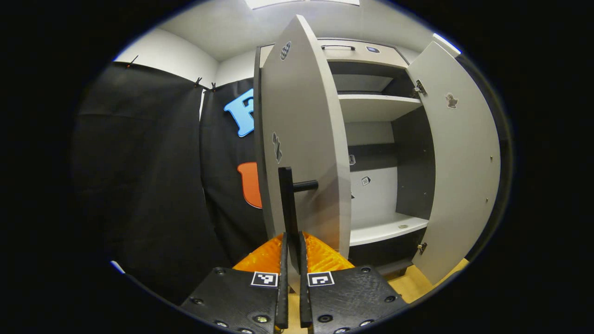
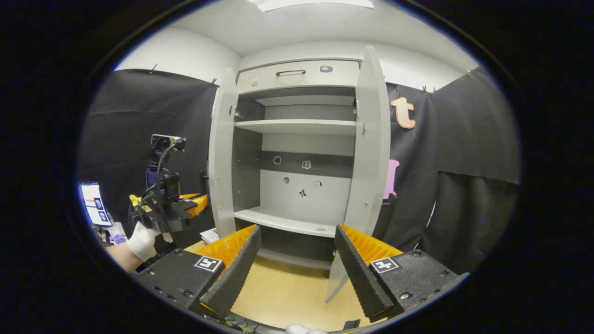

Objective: Open the right door of the double-door shoe cabinet with the right hand, and open the left door with the left hand.

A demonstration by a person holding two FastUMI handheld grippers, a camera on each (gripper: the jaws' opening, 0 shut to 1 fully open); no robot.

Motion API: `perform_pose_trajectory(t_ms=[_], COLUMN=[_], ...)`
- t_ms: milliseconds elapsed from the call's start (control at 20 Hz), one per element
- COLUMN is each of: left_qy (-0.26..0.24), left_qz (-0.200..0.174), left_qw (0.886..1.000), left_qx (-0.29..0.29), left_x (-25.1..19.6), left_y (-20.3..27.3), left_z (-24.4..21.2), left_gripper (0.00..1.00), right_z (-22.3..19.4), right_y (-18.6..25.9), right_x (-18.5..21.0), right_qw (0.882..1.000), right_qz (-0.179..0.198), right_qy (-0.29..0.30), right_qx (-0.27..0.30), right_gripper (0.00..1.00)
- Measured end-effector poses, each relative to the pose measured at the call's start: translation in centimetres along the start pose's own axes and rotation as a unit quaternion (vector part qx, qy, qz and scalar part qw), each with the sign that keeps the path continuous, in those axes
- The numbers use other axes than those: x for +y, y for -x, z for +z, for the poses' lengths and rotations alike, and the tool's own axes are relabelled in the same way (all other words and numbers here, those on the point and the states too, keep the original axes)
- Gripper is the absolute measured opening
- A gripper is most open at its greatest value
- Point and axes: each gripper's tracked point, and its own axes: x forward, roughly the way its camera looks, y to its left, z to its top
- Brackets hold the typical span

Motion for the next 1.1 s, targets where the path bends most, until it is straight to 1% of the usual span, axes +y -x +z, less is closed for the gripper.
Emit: perform_pose_trajectory(t_ms=[50, 100, 150, 250, 350, 450, 800, 850, 900, 950, 1100], left_qy=[0.014, 0.029, 0.035, 0.040, 0.034, 0.041, 0.033, 0.028, 0.019, 0.013, 0.013], left_qz=[0.000, 0.014, 0.027, 0.059, 0.066, 0.057, 0.016, 0.012, 0.012, 0.009, 0.000], left_qw=[1.000, 0.999, 0.999, 0.997, 0.997, 0.997, 0.999, 0.999, 1.000, 1.000, 1.000], left_qx=[0.003, 0.003, 0.009, 0.015, 0.021, 0.019, 0.019, 0.019, 0.016, 0.015, 0.013], left_x=[0.5, 1.6, 2.4, 4.6, 6.2, 6.6, 8.4, 8.3, 8.5, 8.5, 8.5], left_y=[0.2, 0.6, 0.7, 0.9, 0.6, 0.5, 0.0, -0.1, -0.1, -0.1, -0.2], left_z=[-0.2, -0.5, -0.7, -0.8, -1.0, -1.1, -1.2, -1.2, -1.0, -1.0, -1.1], left_gripper=[0.08, 0.08, 0.00, 0.00, 0.00, 0.00, 0.00, 0.08, 0.08, 0.00, 0.00], right_z=[0.0, 0.0, 0.0, -0.1, -0.1, -0.4, -0.4, -0.3, -0.3, -0.2, -0.3], right_y=[-0.1, -0.2, -0.3, -0.6, -0.9, -1.2, -1.6, -1.6, -1.5, -1.5, -1.5], right_x=[0.1, 0.3, 0.5, 1.1, 1.7, 2.0, 2.5, 2.7, 3.0, 3.4, 3.9], right_qw=[1.000, 1.000, 1.000, 1.000, 1.000, 1.000, 1.000, 1.000, 1.000, 1.000, 1.000], right_qz=[0.001, 0.002, 0.003, 0.007, 0.011, 0.014, 0.007, 0.006, 0.006, 0.007, 0.005], right_qy=[-0.001, -0.002, -0.003, -0.003, -0.002, -0.002, -0.003, -0.003, -0.003, -0.003, -0.003], right_qx=[0.000, 0.000, -0.001, -0.001, -0.001, 0.004, 0.004, 0.003, 0.002, 0.002, 0.002], right_gripper=[1.00, 1.00, 1.00, 1.00, 1.00, 1.00, 1.00, 1.00, 1.00, 1.00, 1.00])
